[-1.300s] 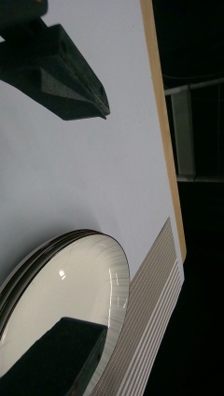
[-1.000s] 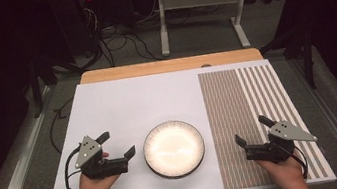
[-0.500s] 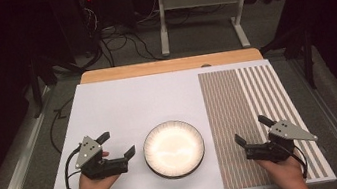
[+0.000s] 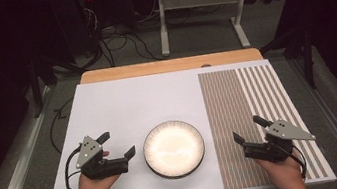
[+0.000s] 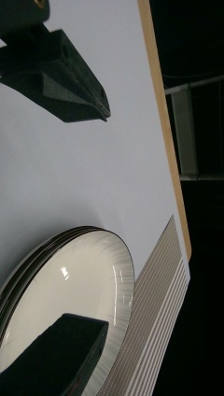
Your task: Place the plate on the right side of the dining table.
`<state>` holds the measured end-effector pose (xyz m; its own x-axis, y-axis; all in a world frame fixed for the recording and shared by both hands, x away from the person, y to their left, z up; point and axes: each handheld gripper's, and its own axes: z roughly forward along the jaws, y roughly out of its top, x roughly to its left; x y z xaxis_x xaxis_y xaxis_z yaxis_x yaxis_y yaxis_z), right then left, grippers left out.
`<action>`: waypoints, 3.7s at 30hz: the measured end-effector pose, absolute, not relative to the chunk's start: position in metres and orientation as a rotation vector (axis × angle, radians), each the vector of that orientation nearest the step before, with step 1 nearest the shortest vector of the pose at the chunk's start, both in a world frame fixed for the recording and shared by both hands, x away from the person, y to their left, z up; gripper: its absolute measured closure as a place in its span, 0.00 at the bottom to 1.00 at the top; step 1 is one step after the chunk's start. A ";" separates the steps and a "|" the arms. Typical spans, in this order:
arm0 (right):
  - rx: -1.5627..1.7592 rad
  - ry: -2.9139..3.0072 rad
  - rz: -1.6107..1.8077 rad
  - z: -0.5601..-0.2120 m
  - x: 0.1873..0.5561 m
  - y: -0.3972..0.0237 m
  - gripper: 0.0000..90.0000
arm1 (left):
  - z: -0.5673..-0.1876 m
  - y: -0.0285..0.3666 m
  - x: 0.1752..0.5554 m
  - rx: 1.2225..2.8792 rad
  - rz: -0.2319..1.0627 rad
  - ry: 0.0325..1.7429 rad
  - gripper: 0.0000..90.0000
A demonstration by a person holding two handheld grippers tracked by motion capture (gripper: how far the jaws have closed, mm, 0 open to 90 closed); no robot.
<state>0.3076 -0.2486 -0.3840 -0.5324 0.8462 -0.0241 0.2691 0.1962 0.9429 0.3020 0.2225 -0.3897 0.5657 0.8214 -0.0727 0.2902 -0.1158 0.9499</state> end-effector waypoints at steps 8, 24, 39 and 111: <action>1.012 1.956 1.327 -0.381 0.307 -0.239 0.32 | -0.388 0.224 0.301 1.681 0.599 0.944 0.03; 0.991 2.014 1.317 -0.375 0.303 -0.219 0.89 | -0.387 0.223 0.302 1.720 0.630 0.926 0.06; 0.941 2.126 1.310 -0.362 0.315 -0.188 1.00 | -0.386 0.225 0.302 1.710 0.638 0.937 0.05; 0.869 2.425 1.098 -0.394 0.334 -0.155 1.00 | -0.386 0.222 0.305 1.716 0.578 0.913 0.00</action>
